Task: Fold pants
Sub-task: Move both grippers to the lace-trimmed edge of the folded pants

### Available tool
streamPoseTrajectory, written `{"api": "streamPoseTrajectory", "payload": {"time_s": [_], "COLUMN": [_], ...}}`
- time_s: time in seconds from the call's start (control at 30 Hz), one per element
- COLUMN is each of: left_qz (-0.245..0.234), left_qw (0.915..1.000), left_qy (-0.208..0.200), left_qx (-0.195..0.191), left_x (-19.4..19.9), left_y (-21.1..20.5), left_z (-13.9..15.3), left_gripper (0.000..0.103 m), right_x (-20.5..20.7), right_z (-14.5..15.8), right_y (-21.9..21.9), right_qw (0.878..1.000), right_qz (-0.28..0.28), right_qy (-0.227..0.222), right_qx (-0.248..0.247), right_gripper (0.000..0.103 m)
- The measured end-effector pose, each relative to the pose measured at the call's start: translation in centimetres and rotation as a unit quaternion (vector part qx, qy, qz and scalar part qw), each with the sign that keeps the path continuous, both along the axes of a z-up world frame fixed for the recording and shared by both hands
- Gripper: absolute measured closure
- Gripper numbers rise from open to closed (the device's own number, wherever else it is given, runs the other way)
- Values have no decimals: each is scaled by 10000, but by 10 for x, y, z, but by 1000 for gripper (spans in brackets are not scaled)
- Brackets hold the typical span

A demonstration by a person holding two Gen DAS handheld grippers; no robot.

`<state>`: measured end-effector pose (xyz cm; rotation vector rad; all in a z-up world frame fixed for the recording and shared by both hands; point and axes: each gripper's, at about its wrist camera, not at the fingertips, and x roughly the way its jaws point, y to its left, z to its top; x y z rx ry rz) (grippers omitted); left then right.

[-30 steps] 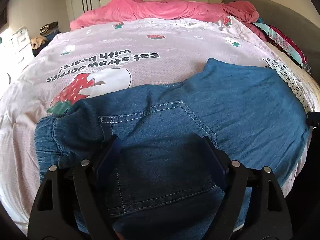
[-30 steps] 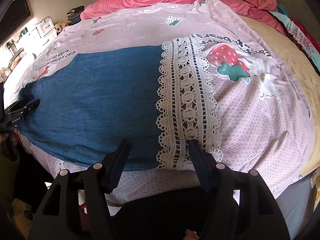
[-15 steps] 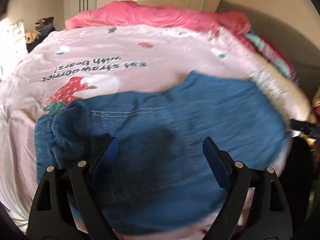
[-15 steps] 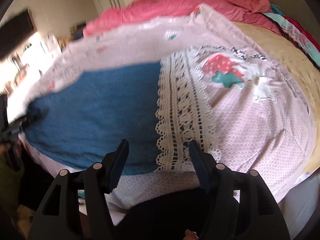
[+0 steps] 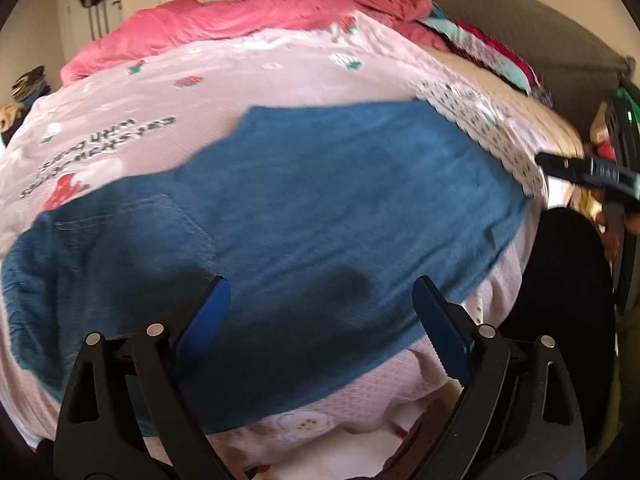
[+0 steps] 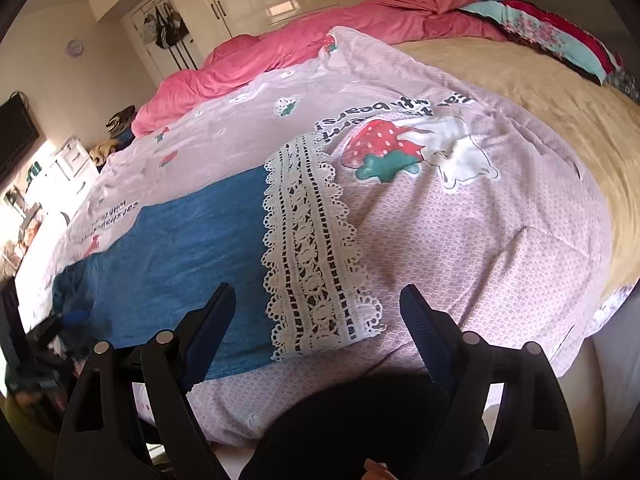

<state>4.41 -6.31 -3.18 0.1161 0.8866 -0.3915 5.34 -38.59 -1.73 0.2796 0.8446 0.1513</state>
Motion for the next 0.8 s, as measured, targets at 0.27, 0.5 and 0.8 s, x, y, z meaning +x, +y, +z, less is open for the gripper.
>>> {"api": "streamPoseTrajectory", "payload": {"time_s": [0.27, 0.5, 0.8], "left_qz": [-28, -582, -1342], "left_qw": [9999, 9980, 9901], "left_qy": [-94, -230, 77], "left_qx": [72, 95, 403], "left_x": [6, 48, 120], "left_y": [0, -45, -131], "left_z": [17, 51, 49], "left_gripper": [14, 13, 13], "right_x": [3, 4, 9], "right_z": [-1, -2, -8], "right_y": [3, -3, -1], "right_qw": [9999, 9999, 9996], "right_qz": [-47, -62, 64], "right_qy": [80, 63, 233], "right_qx": [-137, 99, 172], "right_gripper": [16, 16, 16]}}
